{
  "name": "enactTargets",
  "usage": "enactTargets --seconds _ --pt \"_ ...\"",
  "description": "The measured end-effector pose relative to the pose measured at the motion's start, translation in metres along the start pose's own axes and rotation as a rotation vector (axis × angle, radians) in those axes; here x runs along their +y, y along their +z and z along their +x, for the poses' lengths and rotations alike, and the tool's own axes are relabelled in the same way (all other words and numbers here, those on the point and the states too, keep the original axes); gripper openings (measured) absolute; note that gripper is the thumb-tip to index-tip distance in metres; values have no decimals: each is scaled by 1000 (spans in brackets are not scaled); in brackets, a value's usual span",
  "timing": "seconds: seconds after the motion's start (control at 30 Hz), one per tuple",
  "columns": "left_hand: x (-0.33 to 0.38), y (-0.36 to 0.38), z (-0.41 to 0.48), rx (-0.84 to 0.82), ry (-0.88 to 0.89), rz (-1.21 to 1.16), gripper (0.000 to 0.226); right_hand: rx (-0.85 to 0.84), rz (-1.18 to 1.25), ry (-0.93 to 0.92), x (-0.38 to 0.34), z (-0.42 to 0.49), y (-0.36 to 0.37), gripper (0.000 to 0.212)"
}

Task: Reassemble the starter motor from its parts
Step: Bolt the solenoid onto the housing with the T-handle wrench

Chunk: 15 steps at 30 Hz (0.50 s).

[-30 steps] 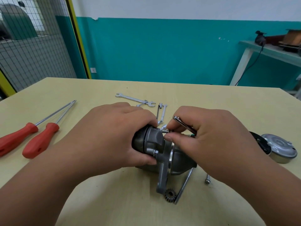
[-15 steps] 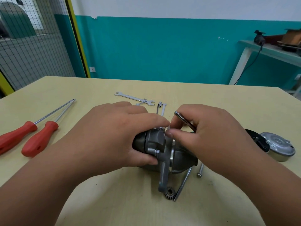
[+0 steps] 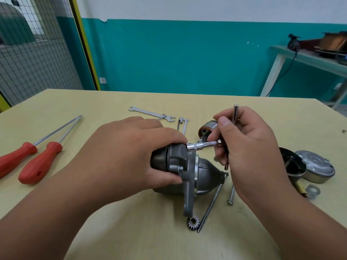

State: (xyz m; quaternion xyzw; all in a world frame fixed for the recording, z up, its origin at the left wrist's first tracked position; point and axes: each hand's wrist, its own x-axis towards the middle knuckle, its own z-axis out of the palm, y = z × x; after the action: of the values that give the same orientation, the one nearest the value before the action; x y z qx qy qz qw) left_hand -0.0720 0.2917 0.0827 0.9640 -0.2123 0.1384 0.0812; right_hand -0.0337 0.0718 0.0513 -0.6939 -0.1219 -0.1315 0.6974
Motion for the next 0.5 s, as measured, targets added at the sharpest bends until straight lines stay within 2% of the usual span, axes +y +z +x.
enactTargets --seconds 0.2,0.5 --pt "0 1 1 -1 -13 -13 71 36 -40 -65 2 1 -2 20" --pt "-2 2 2 -5 -26 -19 76 -75 -17 -94 2 -2 0 23"
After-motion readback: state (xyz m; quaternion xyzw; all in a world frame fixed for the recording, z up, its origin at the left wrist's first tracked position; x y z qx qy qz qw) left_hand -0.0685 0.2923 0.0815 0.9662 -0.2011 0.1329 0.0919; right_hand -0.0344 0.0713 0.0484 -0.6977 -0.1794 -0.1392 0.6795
